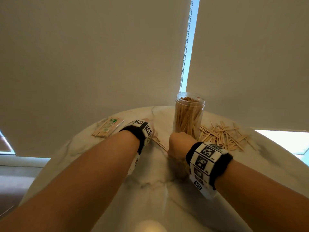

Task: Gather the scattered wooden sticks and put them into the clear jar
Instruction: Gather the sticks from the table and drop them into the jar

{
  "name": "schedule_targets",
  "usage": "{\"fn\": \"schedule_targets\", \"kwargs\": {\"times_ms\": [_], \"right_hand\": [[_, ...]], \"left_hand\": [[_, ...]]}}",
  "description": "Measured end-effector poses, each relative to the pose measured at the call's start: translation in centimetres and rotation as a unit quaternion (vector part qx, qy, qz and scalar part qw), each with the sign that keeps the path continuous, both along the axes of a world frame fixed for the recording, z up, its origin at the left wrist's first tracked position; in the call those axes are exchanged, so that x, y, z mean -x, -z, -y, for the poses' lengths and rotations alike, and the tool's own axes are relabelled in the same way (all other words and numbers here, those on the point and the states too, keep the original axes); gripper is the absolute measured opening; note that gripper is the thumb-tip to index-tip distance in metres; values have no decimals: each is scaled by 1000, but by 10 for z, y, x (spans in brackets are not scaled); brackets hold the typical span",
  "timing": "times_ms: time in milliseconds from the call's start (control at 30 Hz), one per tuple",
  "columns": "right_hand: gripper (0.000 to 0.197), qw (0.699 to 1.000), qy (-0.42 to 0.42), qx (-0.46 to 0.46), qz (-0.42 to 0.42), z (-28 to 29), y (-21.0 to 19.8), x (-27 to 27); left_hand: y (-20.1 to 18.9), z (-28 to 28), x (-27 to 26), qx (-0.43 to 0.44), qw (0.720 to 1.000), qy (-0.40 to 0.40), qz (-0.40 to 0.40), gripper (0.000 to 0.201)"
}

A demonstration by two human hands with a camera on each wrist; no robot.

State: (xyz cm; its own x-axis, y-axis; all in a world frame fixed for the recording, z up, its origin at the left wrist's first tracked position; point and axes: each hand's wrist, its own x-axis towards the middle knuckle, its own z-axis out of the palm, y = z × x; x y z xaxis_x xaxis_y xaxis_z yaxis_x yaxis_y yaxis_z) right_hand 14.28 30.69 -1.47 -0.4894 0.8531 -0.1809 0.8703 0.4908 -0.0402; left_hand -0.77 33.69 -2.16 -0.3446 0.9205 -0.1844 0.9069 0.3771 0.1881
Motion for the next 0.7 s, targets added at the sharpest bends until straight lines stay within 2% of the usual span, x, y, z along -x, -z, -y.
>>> {"fn": "schedule_targets", "kwargs": {"times_ms": [67,167,267,367,433,533,600,633,700], "right_hand": [[25,1000,-6,2,9,7,-1,-6],[24,1000,-6,11,23,23,-3,-16],[23,999,-15,10,46,42,-5,-27],[25,998,-29,8,55,61,-4,-39],[25,998,-32,8,51,72,-4,-47],[29,998,-30,17,49,87,-2,-59],[30,998,-27,23,46,96,-1,-65],[30,999,-23,20,43,100,-1,-68],[31,999,-14,13,31,107,-2,-72]], "left_hand": [[-3,14,-5,17,999,26,-40,35],[-1,36,-12,13,996,22,-81,48],[-3,59,-22,-1,997,43,-64,41],[-1,85,-28,-22,999,14,-19,40],[1,99,-29,-36,999,-6,21,44],[-1,114,-27,-70,993,-23,94,33],[-5,122,-25,-114,977,-37,174,26],[-7,125,-24,-136,960,-52,241,25],[-10,133,-27,-171,898,-88,395,18]]}}
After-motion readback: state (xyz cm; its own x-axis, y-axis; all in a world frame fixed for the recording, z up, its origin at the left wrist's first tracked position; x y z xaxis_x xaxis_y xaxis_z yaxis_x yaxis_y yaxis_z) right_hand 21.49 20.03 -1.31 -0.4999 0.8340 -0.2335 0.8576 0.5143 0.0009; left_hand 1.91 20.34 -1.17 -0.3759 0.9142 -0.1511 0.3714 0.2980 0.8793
